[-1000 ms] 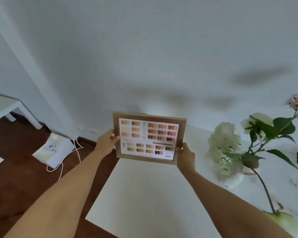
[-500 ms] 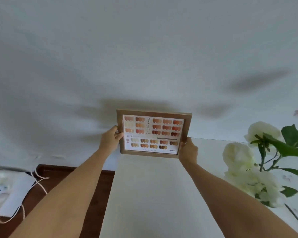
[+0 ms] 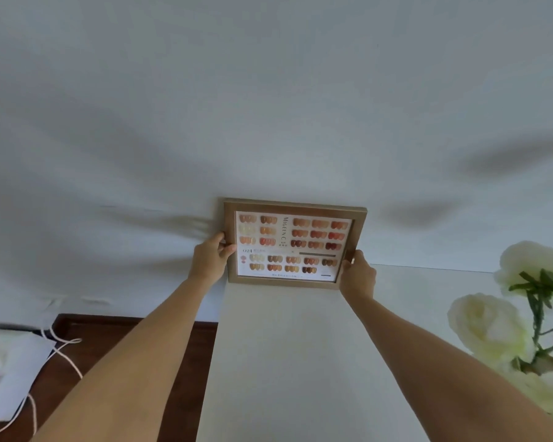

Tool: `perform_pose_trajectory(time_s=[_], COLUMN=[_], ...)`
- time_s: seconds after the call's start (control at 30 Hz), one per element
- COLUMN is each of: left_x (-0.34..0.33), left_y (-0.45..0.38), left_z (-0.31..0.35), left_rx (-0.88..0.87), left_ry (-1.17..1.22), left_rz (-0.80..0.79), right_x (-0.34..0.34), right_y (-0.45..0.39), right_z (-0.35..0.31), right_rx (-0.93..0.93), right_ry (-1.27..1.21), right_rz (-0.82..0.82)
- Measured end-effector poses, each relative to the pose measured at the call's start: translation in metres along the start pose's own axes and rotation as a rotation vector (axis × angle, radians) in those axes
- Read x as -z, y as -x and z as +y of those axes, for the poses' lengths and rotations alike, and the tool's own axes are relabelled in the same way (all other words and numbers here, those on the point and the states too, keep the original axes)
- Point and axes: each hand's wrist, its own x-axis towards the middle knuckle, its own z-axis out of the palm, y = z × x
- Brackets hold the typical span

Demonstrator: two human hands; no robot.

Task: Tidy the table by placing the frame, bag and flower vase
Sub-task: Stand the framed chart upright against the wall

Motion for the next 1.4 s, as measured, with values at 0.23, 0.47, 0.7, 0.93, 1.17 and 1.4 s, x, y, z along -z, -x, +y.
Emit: perform_pose_trajectory(time_s=[0.23,0.47,0.7,0.93,1.17,1.4], left_x=[-0.002,-0.009,-0.01,-0.013,-0.032,-0.096], left_y=[-0.009,0.003,0.031,0.095,0.196,0.292], left_z=[-0.004,-0.002,0.003,0.019,0.027,0.059], left_rx=[-0.026,0.021,0.08,0.002,-0.045,-0.031], left_ry=[0.017,-0.006,-0.063,-0.297,-0.456,-0.54], left_rz=[0.005,0.022,0.098,0.115,0.006,-0.103], right_x=[-0.004,0.007,0.029,0.05,0.095,0.172], right_y=[-0.006,-0.001,0.033,0.101,0.173,0.227], right_z=[-0.005,-0.014,0.0,0.039,0.112,0.228], right_rx=[-0.008,-0.035,-0.094,0.053,0.211,0.183], right_ry=[-0.033,-0.034,-0.021,0.056,0.131,0.206], right_rz=[0.003,-0.04,-0.062,-0.148,-0.279,-0.309])
